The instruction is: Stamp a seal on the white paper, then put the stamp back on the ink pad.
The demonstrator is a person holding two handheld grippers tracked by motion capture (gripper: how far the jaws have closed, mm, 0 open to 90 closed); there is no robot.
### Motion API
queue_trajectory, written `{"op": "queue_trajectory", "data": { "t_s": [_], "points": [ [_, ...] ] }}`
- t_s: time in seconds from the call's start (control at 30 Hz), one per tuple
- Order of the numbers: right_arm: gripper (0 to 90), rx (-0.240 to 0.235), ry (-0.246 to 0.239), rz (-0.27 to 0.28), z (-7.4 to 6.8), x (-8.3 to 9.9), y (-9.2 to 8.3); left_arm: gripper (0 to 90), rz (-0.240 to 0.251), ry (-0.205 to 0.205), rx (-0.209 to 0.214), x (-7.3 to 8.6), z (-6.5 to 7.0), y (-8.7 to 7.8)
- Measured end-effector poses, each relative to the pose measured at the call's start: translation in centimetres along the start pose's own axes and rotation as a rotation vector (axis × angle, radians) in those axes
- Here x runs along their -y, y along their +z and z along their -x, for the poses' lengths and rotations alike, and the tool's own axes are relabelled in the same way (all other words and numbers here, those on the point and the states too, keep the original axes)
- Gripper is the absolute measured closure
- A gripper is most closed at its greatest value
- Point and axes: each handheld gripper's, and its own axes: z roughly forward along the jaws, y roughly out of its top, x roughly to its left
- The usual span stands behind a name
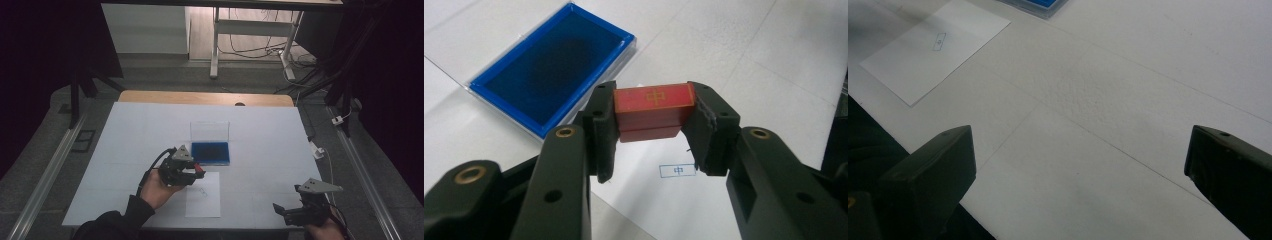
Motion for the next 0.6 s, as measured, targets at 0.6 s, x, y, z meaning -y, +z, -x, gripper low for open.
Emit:
{"op": "queue_trajectory", "data": {
  "t_s": [0.6],
  "points": [
    [0.3,0.005,0.007,-0.002,0.0,0.1,-0.1,58.0,0.012,-0.036,0.002,-1.1,-1.6,0.7]
  ]
}}
